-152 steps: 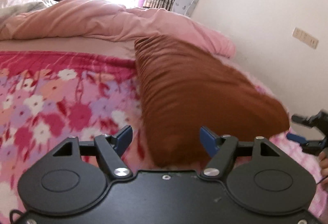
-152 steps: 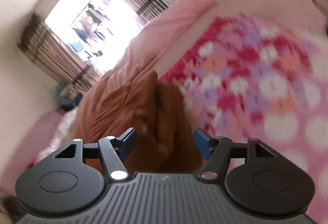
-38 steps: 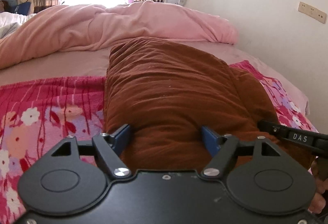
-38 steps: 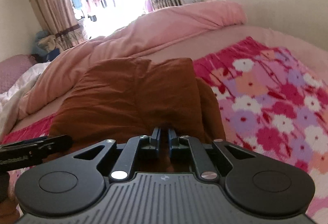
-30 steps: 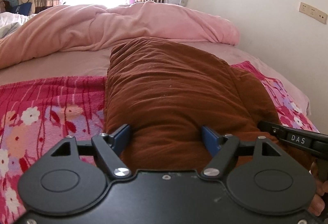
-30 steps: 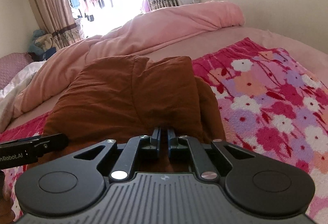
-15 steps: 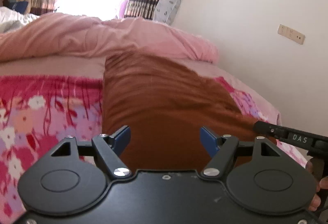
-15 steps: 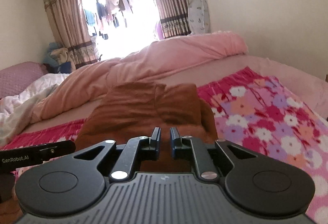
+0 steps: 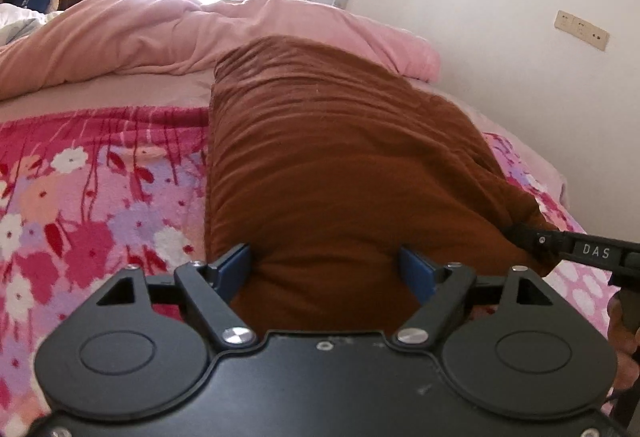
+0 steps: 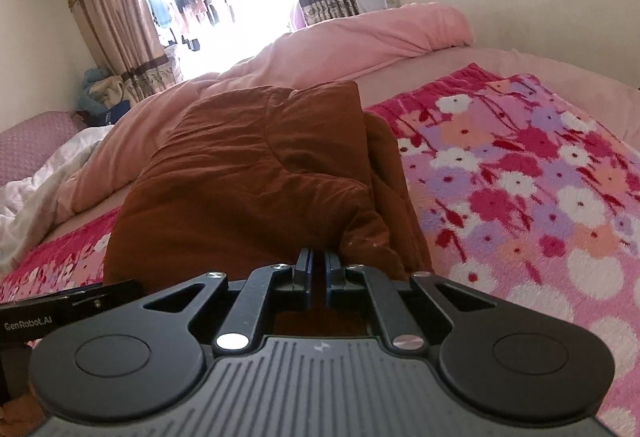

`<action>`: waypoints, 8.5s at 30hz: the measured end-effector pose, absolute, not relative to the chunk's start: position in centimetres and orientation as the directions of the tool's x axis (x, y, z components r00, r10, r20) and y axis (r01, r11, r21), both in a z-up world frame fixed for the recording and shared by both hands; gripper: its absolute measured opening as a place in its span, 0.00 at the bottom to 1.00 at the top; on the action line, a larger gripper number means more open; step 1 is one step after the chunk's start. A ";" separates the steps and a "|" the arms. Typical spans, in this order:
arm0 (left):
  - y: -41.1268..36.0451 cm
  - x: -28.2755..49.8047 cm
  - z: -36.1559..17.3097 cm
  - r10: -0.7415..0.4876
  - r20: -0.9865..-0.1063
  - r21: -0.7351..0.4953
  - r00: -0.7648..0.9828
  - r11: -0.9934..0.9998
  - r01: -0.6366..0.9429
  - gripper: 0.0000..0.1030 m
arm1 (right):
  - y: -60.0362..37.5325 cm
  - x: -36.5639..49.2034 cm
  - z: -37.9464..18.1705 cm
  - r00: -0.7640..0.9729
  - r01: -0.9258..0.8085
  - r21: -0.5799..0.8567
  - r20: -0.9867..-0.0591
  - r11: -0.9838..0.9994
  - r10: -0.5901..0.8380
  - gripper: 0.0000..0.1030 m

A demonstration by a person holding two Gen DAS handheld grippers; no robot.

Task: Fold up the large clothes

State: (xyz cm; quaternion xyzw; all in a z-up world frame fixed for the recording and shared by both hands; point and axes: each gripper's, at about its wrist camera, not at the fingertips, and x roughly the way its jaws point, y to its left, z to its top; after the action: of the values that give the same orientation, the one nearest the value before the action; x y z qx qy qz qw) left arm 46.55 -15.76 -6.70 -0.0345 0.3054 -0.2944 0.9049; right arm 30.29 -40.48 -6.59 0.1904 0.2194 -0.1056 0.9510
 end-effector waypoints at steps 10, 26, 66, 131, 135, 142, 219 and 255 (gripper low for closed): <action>-9.2 52.3 -4.1 -0.544 -0.482 -0.377 0.687 0.836 0.398 0.88 | -45.1 30.8 -1.4 0.941 0.161 0.385 -0.337 0.909 -0.023 0.85; -7.5 60.1 -11.8 -0.786 -0.427 -0.780 0.448 0.570 0.256 0.93 | -53.5 36.5 -8.7 0.854 0.067 0.711 -0.403 0.700 0.328 0.92; -13.4 63.5 -6.6 -0.885 -0.363 -0.823 0.292 0.451 0.346 0.82 | -53.4 41.0 -8.2 0.837 -0.043 0.856 -0.251 0.515 0.487 0.43; 0.1 33.7 -6.1 -0.471 -0.509 -0.296 0.720 0.882 0.368 0.83 | -23.8 21.6 -2.5 0.915 0.051 0.300 -0.396 0.952 0.076 0.22; 0.0 34.6 -8.5 -0.437 -0.525 -0.279 0.730 0.899 0.338 0.85 | -24.3 22.8 -5.1 0.898 0.120 0.274 -0.441 0.954 0.014 0.00; 0.0 34.9 -7.3 -0.453 -0.523 -0.280 0.722 0.891 0.357 0.84 | -24.8 23.0 -6.7 0.892 0.107 0.311 -0.449 0.944 0.047 0.00; -1.5 35.3 -3.8 -0.384 -0.451 -0.231 0.806 0.922 0.310 0.85 | -20.7 23.5 -1.3 0.925 0.114 0.100 -0.374 0.988 -0.068 0.24; -1.8 29.8 -6.7 -0.345 -0.527 -0.208 0.777 0.939 0.276 0.88 | -20.9 20.4 -2.7 0.907 0.141 0.137 -0.415 0.980 -0.073 0.25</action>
State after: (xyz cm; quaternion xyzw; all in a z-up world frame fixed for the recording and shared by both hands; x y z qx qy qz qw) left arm 29.82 -1.80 -6.72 -0.0595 0.2907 -0.1649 0.9406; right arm 20.35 -20.91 -2.71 0.0821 0.2084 -0.0551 0.9730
